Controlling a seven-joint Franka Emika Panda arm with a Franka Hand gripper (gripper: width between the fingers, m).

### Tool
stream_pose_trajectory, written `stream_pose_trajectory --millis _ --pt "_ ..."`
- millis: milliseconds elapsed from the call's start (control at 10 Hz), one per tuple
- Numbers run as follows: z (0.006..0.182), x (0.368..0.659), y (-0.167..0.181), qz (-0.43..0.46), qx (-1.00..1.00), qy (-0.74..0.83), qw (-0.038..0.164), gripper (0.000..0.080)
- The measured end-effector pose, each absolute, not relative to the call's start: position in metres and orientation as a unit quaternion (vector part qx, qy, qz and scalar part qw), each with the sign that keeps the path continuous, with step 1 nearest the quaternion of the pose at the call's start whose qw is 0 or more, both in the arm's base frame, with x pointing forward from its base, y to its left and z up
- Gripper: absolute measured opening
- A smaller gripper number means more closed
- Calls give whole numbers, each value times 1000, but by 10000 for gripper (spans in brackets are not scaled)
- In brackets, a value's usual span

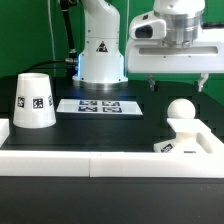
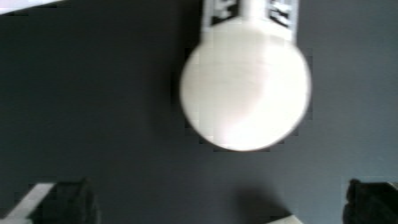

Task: Assemble lamp

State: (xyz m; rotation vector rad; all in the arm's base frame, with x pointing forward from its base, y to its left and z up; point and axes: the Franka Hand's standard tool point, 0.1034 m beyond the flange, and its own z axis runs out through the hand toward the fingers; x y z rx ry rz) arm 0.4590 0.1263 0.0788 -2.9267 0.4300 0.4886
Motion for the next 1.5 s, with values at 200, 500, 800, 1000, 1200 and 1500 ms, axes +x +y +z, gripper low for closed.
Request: stream_pose_trajectory --millis 200,500,800,1000,1200,1500 --pt "79 458 126 237 -953 163 94 699" --pt "74 453 122 325 -927 159 102 699" --pt "64 439 128 394 -900 158 98 699" --pt "52 437 138 404 -896 160 94 699" --pt "47 433 143 406 -896 155 91 699" --pt "36 428 149 398 -900 154 88 699"
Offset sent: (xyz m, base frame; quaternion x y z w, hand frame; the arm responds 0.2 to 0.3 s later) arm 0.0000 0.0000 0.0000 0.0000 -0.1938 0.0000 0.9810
